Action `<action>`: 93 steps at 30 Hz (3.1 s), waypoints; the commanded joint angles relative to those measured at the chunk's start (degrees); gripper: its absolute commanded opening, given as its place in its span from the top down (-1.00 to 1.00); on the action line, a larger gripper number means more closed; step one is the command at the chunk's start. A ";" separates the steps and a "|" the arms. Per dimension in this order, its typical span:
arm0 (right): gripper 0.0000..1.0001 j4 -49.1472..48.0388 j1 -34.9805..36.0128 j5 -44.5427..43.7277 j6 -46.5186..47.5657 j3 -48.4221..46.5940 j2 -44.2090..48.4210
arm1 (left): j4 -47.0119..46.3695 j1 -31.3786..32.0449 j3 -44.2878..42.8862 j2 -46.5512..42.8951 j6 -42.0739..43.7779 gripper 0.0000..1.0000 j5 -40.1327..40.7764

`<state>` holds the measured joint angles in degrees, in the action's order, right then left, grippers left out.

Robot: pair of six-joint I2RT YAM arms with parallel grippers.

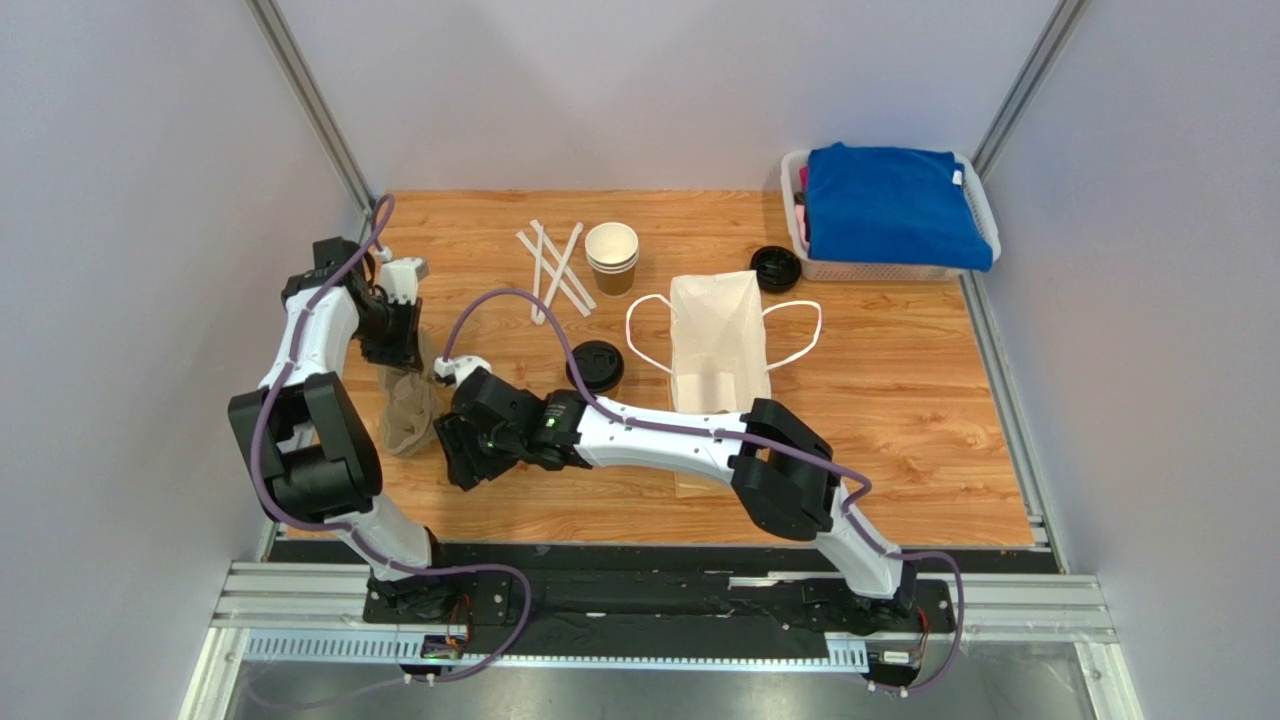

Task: Pack the takeout coffee

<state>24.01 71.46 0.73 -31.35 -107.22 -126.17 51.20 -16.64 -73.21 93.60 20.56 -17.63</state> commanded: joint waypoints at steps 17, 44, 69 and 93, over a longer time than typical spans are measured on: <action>0.02 -9.86 -3.43 -0.64 -4.33 -4.49 -2.50 | 3.99 -1.90 1.23 -6.94 2.38 1.00 -9.35; 0.04 -12.23 -4.40 1.20 -6.53 -3.52 -2.15 | 3.65 -1.73 7.56 -12.30 0.89 1.00 -9.01; 0.02 -12.76 -4.49 3.57 -7.23 -1.68 -0.48 | 2.68 -1.90 4.74 -9.49 0.98 1.00 -7.69; 0.09 -12.76 -5.10 1.55 -7.85 -2.03 -1.01 | 5.31 -1.81 8.34 -13.88 2.47 1.00 -12.78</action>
<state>13.85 67.29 4.62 -38.33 -108.57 -129.34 54.06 -18.09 -65.95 83.83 22.17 -27.05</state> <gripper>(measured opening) 0.473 0.009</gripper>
